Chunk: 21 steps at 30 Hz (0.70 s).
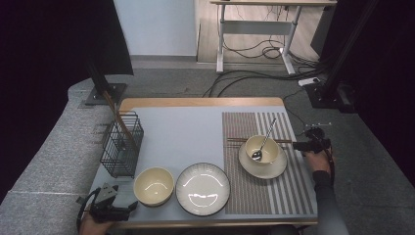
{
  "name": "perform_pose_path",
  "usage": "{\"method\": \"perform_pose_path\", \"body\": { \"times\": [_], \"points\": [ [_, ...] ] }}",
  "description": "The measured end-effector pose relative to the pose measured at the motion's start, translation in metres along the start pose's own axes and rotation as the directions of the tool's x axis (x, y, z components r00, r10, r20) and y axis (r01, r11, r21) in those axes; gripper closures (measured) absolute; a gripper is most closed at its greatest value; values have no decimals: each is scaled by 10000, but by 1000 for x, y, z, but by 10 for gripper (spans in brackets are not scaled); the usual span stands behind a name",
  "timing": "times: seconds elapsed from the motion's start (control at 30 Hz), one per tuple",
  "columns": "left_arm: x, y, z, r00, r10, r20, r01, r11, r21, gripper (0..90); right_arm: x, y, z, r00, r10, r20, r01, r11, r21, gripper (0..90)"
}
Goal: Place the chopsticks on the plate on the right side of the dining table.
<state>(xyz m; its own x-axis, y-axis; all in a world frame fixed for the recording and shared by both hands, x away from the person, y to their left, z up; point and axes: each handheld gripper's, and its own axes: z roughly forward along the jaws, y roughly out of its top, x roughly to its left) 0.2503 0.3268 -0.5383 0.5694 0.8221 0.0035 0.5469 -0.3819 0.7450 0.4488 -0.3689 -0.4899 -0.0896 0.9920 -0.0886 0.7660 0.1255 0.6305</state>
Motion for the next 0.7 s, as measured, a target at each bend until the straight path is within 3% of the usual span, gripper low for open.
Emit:
{"method": "perform_pose_path", "body": {
  "times": [0.37, 0.53, 0.7],
  "points": [
    [0, 0, 0, 10000, 5, -3, -5, 10000, 6, 0, 11, -1, -25, 9964, -381, -760, 344, 9982, -500, 130],
    [0, 0, 0, 10000, 20, 9, -20, 10000, 11, 0, 25, 2, -47, 9887, -809, -1259, 704, 9938, -855, 142],
    [0, 0, 0, 10000, 21, 7, -21, 10000, 7, 0, 39, 7, -63, 9783, -1153, -1724, 972, 9892, -1099, 220]
  ]
}}
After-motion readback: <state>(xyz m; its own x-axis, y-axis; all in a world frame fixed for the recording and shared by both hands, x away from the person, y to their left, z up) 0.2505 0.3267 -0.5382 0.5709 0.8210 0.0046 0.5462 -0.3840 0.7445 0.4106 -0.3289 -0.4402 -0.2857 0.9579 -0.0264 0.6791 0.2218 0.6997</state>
